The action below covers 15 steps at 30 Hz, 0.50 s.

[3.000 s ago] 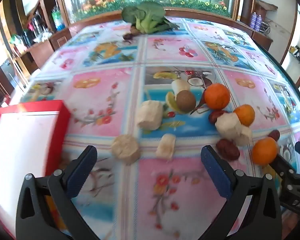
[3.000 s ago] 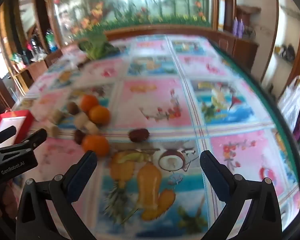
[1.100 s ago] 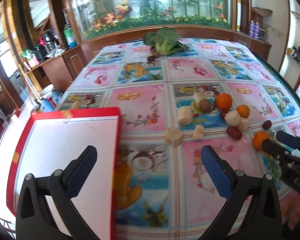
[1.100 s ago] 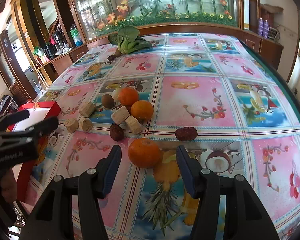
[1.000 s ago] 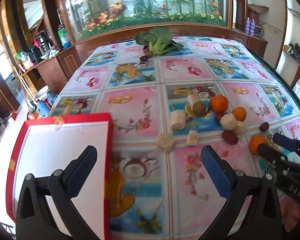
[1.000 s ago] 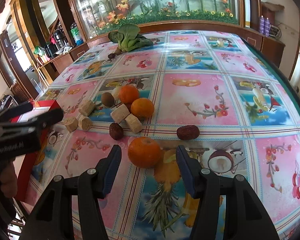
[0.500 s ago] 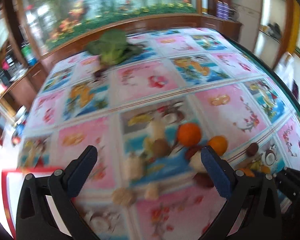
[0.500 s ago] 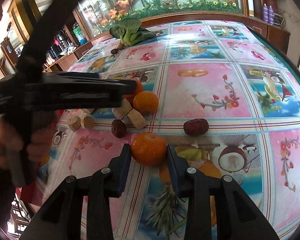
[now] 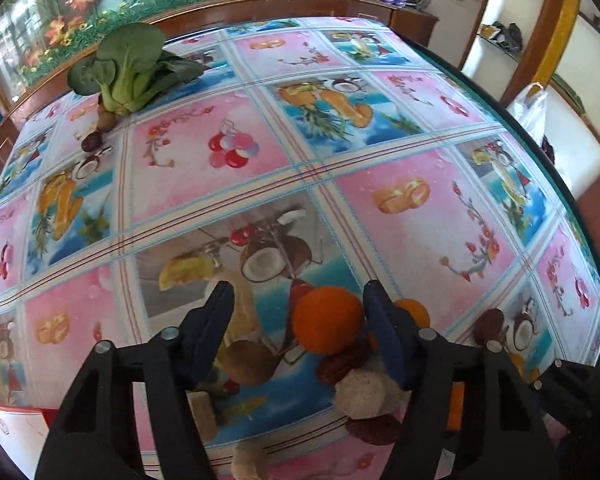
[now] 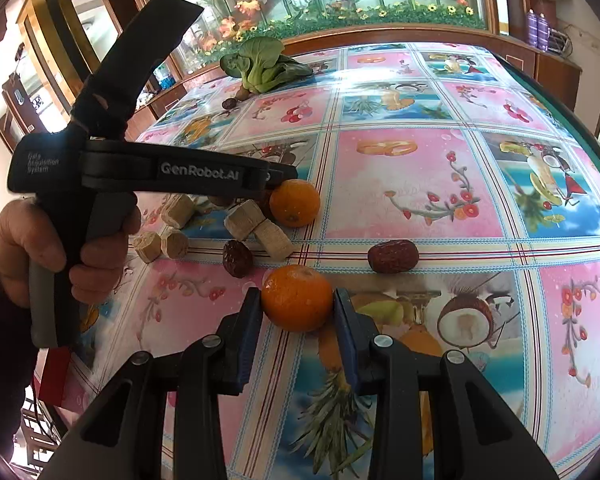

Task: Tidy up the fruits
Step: 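Grasp an orange with the left gripper while the right gripper grasps another orange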

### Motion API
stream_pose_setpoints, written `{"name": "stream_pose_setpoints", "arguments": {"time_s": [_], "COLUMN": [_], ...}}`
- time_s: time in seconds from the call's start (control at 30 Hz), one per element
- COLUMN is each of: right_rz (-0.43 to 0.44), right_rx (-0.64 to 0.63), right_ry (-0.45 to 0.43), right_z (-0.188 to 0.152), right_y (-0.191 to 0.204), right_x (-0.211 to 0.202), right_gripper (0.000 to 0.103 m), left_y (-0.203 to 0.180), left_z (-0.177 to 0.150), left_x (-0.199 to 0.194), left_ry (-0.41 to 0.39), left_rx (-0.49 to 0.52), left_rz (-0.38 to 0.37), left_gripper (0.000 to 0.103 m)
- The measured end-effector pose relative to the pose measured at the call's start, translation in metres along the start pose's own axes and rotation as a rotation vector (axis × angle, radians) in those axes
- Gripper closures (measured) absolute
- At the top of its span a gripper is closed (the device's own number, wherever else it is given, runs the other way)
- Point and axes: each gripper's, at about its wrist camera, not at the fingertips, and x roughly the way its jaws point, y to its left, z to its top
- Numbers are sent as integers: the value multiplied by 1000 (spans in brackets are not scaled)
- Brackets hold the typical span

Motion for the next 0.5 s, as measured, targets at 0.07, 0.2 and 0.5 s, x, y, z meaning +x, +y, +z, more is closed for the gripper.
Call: {"name": "stream_pose_setpoints", "arguments": {"time_s": [0.07,0.2,0.5], "right_rz": [0,1,-2], "right_rx": [0,0,0], "right_ry": [0,-3,-6], "right_z": [0,0,0], "right_y": [0,-1,0], "right_x": [1,0,0], "right_gripper": [68,68,68], "left_y": [0,9,17], "left_z": [-1,3,16], "left_x": [-1,1,-8], "left_ry": [4,37,8], "left_rx": [15,16,141], "left_rz": [-12,-44,-94], "left_gripper": [35,35,36]}}
